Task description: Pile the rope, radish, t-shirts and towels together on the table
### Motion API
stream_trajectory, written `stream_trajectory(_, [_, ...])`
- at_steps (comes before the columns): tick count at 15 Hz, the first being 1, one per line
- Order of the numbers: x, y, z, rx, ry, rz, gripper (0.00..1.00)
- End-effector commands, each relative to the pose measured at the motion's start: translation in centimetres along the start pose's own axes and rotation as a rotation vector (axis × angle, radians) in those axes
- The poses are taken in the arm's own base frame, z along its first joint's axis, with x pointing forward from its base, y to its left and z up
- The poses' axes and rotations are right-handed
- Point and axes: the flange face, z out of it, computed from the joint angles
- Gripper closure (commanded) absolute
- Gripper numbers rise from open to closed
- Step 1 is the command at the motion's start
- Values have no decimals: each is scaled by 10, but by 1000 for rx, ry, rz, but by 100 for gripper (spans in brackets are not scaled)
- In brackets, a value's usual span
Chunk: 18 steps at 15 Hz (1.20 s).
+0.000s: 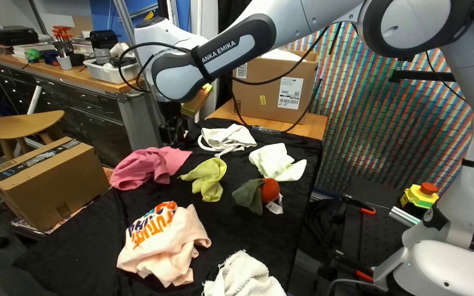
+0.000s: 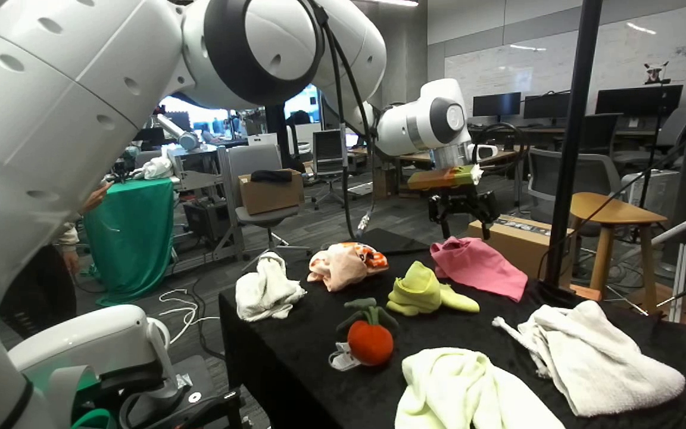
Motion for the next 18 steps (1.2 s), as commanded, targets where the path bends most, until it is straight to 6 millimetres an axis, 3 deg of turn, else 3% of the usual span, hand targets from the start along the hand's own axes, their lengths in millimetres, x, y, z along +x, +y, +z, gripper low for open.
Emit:
stream_trajectory(1, [20,-7,0,82,53,-66,0])
stream_trajectory(6, [34,-33,28,159,10,58,0])
stream_trajectory(12, [42,-49,56,246,-72,214,0])
stream_trajectory(18, [56,-54,54,237,-5,257,0])
